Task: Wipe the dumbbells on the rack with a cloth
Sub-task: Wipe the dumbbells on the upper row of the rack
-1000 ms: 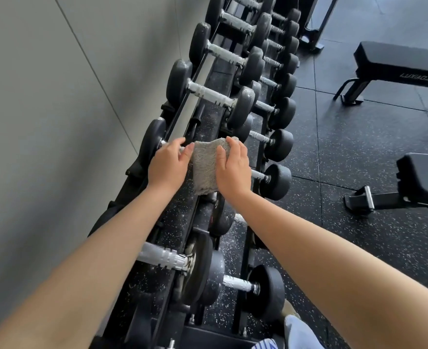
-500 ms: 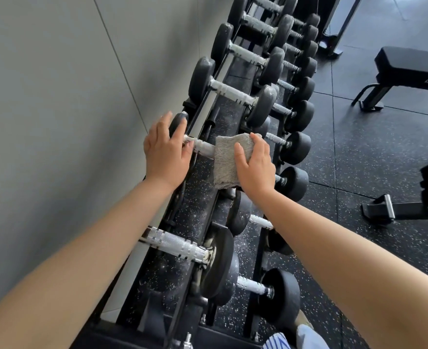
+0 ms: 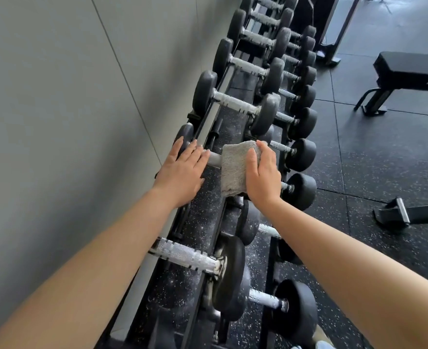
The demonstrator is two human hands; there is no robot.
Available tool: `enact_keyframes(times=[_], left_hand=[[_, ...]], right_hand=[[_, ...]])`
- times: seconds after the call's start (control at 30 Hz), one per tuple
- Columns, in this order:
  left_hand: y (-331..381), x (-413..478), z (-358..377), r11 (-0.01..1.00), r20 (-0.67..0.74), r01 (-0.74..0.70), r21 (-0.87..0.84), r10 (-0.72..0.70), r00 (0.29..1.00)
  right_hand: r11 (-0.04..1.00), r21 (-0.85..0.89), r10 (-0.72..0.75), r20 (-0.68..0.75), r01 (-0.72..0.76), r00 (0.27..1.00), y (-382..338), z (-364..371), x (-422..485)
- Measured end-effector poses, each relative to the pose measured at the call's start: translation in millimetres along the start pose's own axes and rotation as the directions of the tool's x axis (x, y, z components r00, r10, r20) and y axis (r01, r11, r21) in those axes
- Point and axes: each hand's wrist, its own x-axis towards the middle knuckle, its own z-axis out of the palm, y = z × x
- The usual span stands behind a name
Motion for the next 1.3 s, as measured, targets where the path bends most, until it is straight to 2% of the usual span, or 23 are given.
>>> enact_keyframes(times=[0.07,0.17,0.33,0.5,0.57,0.67,0.77,0.9,1.0,1.1,1.2,1.3], left_hand=[[-1,1,2,0.998,0.032,0.004,0.056,-0.006,0.999],[-1,2,3,0.996,0.059,-0.001,0.085,-0.004,0.998],[-2,1,0,0.998,0.082,0.008,0.065,-0.013,0.997],[-3,2,-5,1.000,0.088,0.005,0.024,-0.007,0.996],[-4,3,-6,1.000,0.086,0.010,0.006,-0.010,0.996],[-4,6,-9,1.000,0.094,0.022,-0.015,-0.020,0.995],[1,12,-12,0.996,0.082,0.064,-0.066,-0.058,0.995],[11,30,-16,0.967,0.132,0.171,-0.187,-0.148,0.980],[15,42,-18,0.914,0.227,0.258,-0.312,-0.193,0.955],[16,44,-21,0.894,0.302,0.296,-0.337,-0.195,0.933],[16,41,-22,0.885,0.328,0.300,-0.356,-0.183,0.927],[16,39,-20,0.873,0.325,0.298,-0.386,-0.174,0.930]], right_hand=[[1.000,-0.013,0.004,-0.019,-0.004,1.000,1,1,0],[0.989,-0.144,0.005,-0.095,-0.019,0.995,0,5,0],[0.992,-0.128,-0.028,-0.125,0.012,0.992,-10,18,-5],[0.993,-0.122,-0.004,-0.041,-0.001,0.999,-13,10,5],[0.996,-0.049,0.075,0.026,-0.073,0.997,-17,5,19],[0.955,0.154,0.233,0.144,-0.254,0.962,-21,-4,43],[0.926,0.202,0.276,0.213,-0.319,0.937,-17,-6,57],[0.953,0.183,0.216,0.152,-0.243,0.964,-21,-4,38],[0.986,0.126,0.102,0.053,-0.108,0.993,-17,3,15],[0.996,0.092,0.008,-0.043,-0.004,0.999,-9,12,-3],[0.997,0.073,0.008,-0.042,-0.005,0.999,-7,12,-2],[0.987,0.116,0.101,0.056,-0.107,0.993,-10,5,19]])
